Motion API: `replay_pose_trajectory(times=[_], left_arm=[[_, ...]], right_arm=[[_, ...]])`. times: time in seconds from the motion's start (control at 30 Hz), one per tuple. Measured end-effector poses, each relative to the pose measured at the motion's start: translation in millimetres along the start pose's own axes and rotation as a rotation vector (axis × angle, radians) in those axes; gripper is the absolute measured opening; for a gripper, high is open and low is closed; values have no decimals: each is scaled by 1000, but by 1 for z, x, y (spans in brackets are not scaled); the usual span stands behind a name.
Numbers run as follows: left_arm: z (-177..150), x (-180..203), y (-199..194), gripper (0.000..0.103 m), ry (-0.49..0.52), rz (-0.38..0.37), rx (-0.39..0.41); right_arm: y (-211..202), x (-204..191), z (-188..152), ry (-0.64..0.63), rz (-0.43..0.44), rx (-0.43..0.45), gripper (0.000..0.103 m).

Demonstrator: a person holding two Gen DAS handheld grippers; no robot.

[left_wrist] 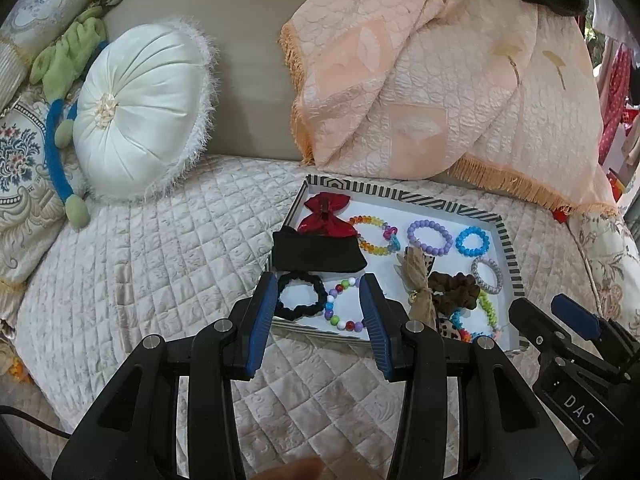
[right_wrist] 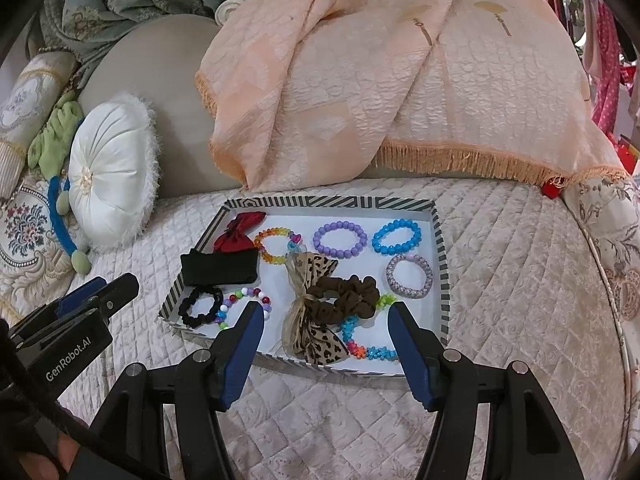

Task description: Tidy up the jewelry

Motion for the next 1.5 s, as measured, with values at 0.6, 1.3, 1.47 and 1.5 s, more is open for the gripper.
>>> replay_pose_trajectory(times=[0.6,1.3,1.47,1.5], left_arm=[[-1,4,0,42,12,8,4],[-2,4,6,42,16,6,-5],[-2,3,5,42,16,4,-6],[-2,3,6,42,17,4,-5]], right_arm=[[3,3,-2,4,6,-14,63],[9,2,-3,3,12,-30,63],[10,2,-4,-2,15,-33,63],[10,2,-4,-2,14,-34,63]])
Point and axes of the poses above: each gripper's, at about its wrist camera, not at the fingertips, and y roughly the way its jaws point, x to its right, z to its top, the point moved 1 cm from there along y, roughly the way its jaws point, and after that the axes turned 3 degrees about -x, right-handed, at the moved point
